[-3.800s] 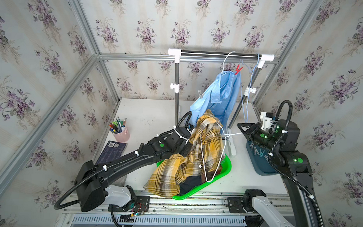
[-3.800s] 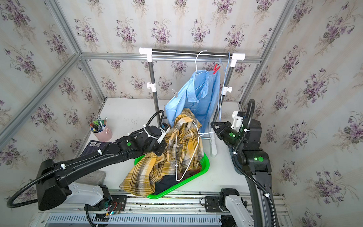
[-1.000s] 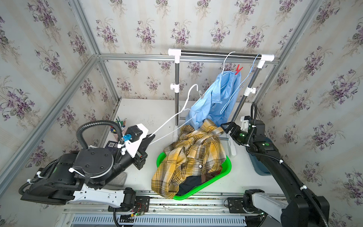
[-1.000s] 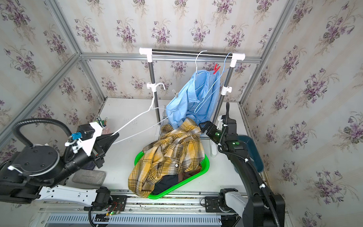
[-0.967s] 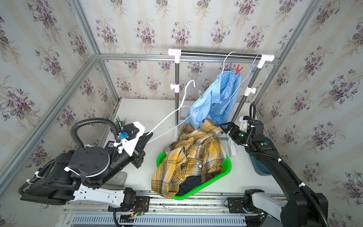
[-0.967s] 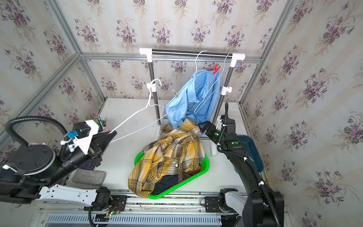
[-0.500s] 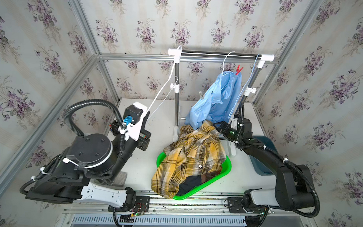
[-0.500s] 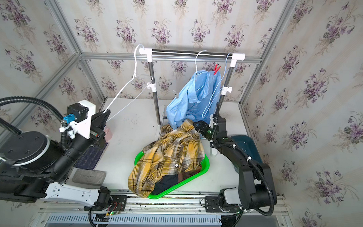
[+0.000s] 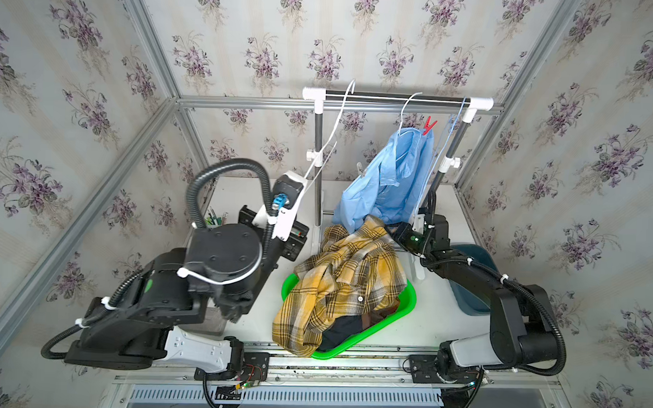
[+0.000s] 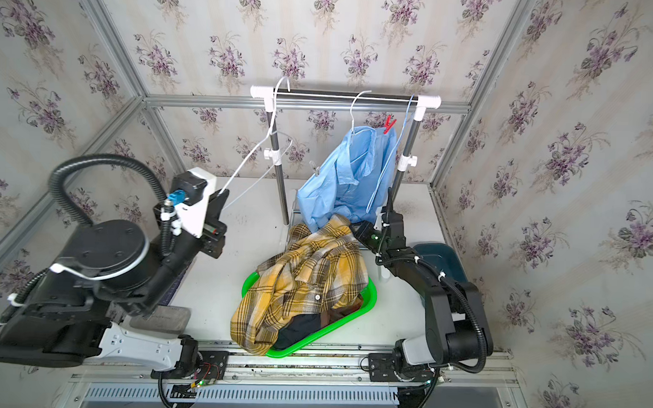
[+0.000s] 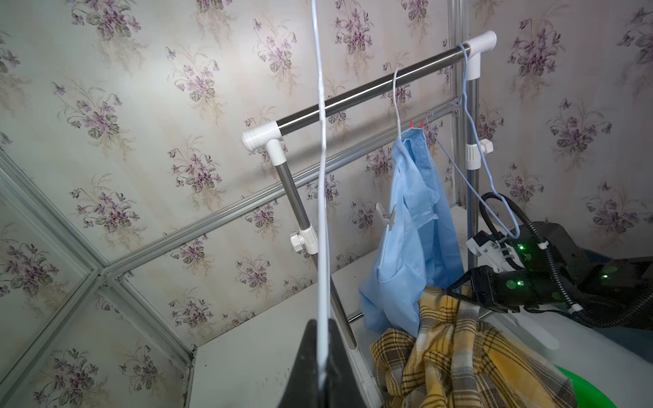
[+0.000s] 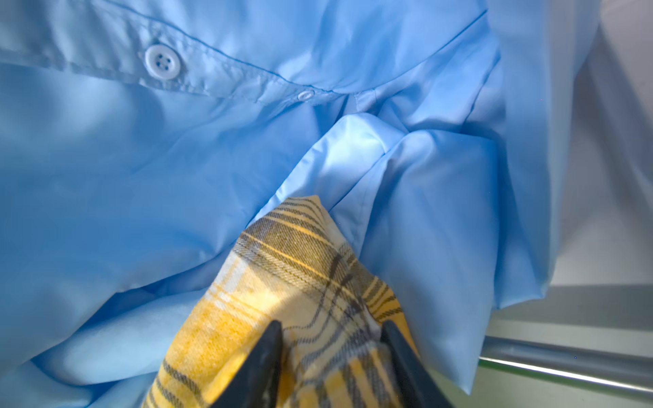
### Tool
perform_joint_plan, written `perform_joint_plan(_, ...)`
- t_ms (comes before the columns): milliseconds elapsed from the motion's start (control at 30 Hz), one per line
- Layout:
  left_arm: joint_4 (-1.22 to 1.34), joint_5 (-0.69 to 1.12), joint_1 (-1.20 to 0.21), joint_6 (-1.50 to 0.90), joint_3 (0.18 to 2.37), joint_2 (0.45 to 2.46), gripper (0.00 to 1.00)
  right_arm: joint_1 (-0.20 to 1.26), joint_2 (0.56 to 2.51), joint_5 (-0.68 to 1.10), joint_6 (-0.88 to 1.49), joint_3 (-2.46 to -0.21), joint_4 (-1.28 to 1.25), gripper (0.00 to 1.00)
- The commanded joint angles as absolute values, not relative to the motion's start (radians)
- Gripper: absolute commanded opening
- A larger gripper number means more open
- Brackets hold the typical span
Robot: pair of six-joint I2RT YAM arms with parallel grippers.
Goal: Remove the clothespins securing long-sleeve shirts to the hanger
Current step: Place the hanger on the clothesline.
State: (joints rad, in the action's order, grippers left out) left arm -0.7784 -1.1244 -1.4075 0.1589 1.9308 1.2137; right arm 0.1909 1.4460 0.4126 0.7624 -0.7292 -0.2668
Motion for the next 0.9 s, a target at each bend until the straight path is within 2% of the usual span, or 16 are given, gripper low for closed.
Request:
perform_joint_plan(0,-0.765,-1.012,-1.316,0.041,1.948,1.243,0.00,0.196,1.419,0.428,0.786,-0.724,-0.337,0.35)
perform_joint_plan(67,-0.764,-0.952,-1.253,0.013,1.961,1.272,0.00,0.195,1.394,0.431,0.774,-0.720,-0.324,0.25)
perform_joint_plan(333,-0.743,-0.758,-1.051,-0.055,1.994,1.379,0.00,0.206,1.336,0.455,0.767,-0.676,-0.322,0.00)
perform_joint_plan(633,-0.694,-0.679,-0.931,-0.078,1.986,1.443,0.00,0.221,1.246,0.469,0.775,-0.613,-0.316,0.00)
perform_joint_plan(867,-0.693,-0.666,-0.919,-0.113,1.872,1.367,0.01,0.231,1.150,0.481,0.774,-0.599,-0.271,0.00)
